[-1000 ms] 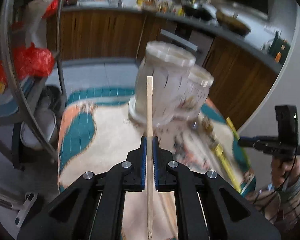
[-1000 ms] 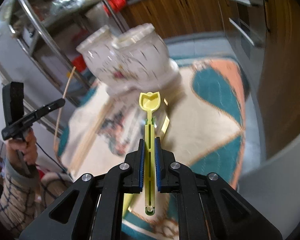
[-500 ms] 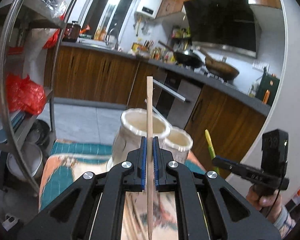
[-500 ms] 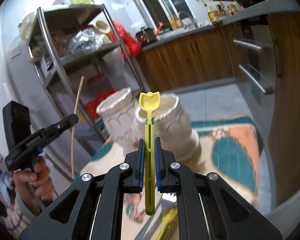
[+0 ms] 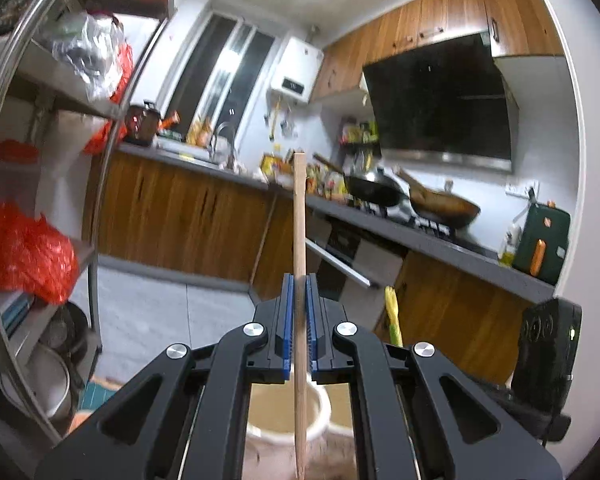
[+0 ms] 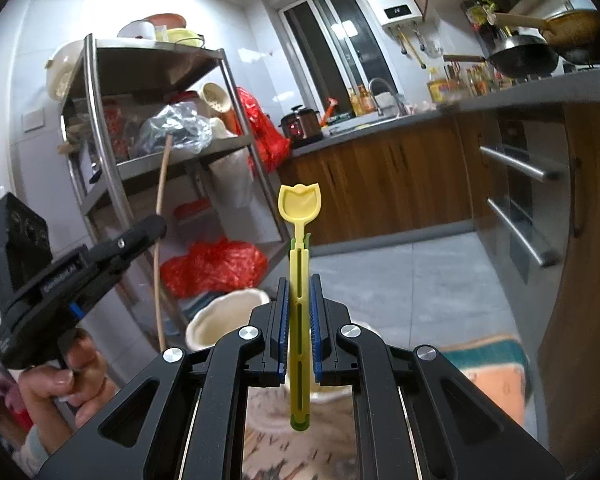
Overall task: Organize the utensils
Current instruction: 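Lift chopstick into the tall holder cup while right tool drops yellow spoon into the short cup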
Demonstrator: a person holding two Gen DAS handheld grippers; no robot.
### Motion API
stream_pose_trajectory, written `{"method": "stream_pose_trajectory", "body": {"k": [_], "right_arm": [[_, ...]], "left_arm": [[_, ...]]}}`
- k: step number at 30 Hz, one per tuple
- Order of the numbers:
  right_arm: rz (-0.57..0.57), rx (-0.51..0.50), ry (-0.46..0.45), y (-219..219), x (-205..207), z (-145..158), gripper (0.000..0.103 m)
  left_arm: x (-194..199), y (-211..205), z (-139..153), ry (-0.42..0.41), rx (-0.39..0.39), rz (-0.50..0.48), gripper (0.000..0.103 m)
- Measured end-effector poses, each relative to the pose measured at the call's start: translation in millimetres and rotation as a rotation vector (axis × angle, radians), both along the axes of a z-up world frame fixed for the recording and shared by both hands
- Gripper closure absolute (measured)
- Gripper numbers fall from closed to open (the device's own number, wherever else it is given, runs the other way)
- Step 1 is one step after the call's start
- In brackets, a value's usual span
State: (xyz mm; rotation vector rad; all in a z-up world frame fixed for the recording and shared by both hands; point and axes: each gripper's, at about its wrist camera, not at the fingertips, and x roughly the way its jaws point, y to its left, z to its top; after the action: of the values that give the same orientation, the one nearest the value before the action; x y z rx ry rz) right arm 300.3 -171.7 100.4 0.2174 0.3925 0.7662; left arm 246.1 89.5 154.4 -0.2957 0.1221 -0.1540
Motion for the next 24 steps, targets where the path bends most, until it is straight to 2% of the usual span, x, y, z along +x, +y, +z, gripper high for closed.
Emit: {"method": "stream_pose_trajectory", "body": {"k": [8,16,24], "right_arm": [[-0.045,-0.007,-0.003,15,21,-11,0.093],[-0.082,-0.083,-0.042,27,20,-20,0.093],[-0.084,-0.163,-0.045,30,-1,-34,0.093]], "left_arm": [[20,-6,0,-0.050,0.030,0.064,0.097],[30,-8,-27,0.006,0.074,0.096,0.097],[10,-13,-43,0.062,0.154,0.080,0.097]]}}
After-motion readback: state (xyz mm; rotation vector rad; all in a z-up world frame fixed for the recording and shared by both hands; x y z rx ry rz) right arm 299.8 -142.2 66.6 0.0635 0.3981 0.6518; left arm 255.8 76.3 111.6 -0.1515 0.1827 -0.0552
